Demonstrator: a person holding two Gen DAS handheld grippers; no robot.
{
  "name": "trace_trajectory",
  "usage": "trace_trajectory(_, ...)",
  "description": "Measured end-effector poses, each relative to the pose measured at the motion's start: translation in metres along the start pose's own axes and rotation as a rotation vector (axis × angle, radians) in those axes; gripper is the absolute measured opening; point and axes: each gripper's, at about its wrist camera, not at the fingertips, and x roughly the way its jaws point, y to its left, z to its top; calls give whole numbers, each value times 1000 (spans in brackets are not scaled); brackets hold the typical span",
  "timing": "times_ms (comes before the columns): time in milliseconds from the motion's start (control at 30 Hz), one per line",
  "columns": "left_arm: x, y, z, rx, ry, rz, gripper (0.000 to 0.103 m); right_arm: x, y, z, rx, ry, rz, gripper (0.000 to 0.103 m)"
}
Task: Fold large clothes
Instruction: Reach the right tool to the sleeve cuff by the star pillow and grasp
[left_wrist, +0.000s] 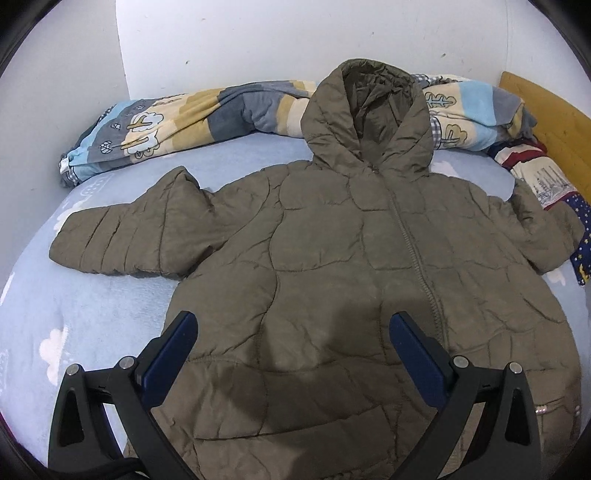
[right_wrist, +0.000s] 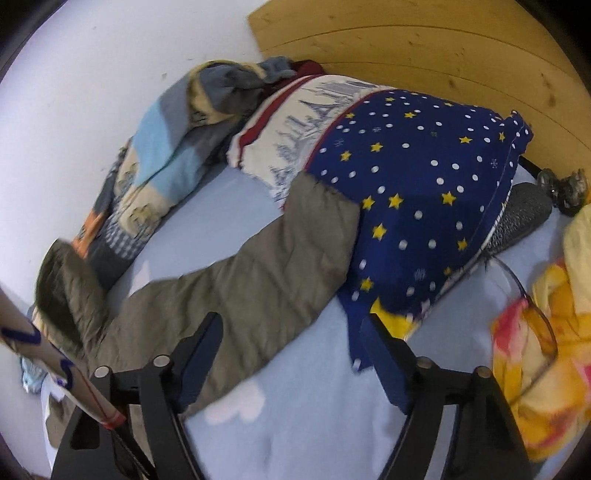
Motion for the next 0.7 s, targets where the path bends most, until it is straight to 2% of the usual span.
trace_trajectory(167,3,1,-2,19,-8,21,103,31,-16,19,80,-13,14,81)
trace_trajectory(267,4,2,-3,23,-12,30,103,45,-20,31,85,-11,9,76)
trace_trajectory(567,7,-1,-5,53,-14,27,103,82,-21,55,62,-1,-42,73)
trace_trajectory(600,8,-2,-5,55,-12,25,103,87,-21,57,49,5,-60,70)
trace_trajectory(667,9,-4,-5,56,-12,23,103,96,-21,58,34,31,-81,56)
trace_trajectory(700,10,-5,-5,58,-10,23,103,103,-21,57,30,61,-90,39)
